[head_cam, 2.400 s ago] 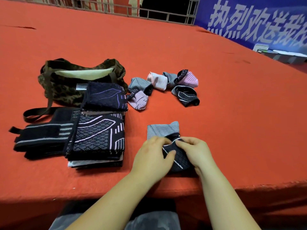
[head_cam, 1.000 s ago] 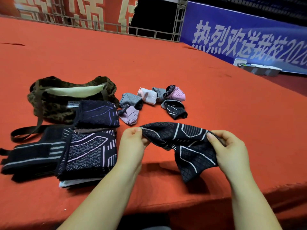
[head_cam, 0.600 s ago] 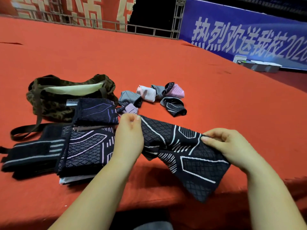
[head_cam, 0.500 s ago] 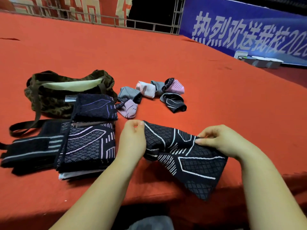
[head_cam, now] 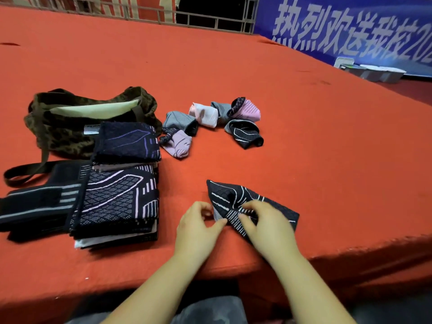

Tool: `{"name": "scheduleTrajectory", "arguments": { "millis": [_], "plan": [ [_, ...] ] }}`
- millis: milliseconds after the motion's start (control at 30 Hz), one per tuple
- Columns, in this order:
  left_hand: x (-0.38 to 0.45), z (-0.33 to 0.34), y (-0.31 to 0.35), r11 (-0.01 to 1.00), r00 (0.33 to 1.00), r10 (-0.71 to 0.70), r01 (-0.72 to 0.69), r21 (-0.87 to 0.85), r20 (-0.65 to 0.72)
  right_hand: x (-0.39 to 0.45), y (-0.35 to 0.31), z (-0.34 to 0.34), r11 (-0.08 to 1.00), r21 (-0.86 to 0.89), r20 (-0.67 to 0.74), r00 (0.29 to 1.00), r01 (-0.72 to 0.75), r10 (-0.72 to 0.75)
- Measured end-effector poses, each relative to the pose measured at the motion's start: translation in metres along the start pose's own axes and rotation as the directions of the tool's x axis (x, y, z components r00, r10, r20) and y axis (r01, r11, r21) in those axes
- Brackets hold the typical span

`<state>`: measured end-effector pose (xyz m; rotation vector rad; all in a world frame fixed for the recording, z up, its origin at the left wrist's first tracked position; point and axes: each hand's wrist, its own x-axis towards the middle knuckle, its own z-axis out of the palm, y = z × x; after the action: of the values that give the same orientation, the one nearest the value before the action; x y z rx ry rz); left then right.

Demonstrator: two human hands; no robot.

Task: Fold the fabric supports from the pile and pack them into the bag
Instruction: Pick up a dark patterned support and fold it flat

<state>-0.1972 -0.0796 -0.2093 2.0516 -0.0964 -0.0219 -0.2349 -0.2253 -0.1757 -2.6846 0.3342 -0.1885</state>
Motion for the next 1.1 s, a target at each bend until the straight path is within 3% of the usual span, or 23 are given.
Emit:
{"name": "scheduleTrajectory", "arguments": {
  "millis": [133,300,433,533,733,833,933,1100],
  "plan": [
    [-0.001,0.005,0.000,0.998,0.998,0.042,-0.041,0.038,-0.041,-0.023,0.001,0.028,0.996,0.071,0.026,0.998,0.062,-0.064],
    [0.006,0.008,0.011,0.979,0.998,0.036,-0.045,-0.201,-0.050,-0.020,-0.002,0.021,0.992,0.098,-0.069,0.995,0.079,-0.072],
    [0.008,0.006,0.025,0.946,0.989,0.128,-0.143,-0.290,-0.072,-0.016,-0.004,0.002,0.986,0.137,-0.184,0.980,0.100,-0.073],
    [0.004,0.001,0.033,0.915,0.976,0.213,-0.215,-0.342,-0.046,-0.014,-0.008,-0.019,0.987,0.135,-0.180,0.982,0.088,-0.063],
    [0.006,-0.009,0.034,0.874,0.873,0.480,-0.485,-0.043,-0.084,-0.009,-0.013,-0.062,0.979,0.145,-0.002,0.989,0.143,-0.145],
    [0.006,-0.014,0.038,0.833,0.824,0.543,-0.553,-0.018,-0.163,-0.007,-0.018,-0.074,0.983,0.095,0.017,0.987,0.156,-0.159],
    [0.005,-0.018,0.040,0.750,0.713,0.656,-0.653,0.106,-0.248,-0.006,-0.023,-0.079,0.985,0.085,0.018,0.988,0.151,-0.153],
    [0.010,-0.030,0.043,0.663,0.594,0.748,-0.681,0.310,-0.295,-0.005,-0.027,-0.081,0.987,0.081,0.030,0.989,0.141,-0.144]
  ]
}}
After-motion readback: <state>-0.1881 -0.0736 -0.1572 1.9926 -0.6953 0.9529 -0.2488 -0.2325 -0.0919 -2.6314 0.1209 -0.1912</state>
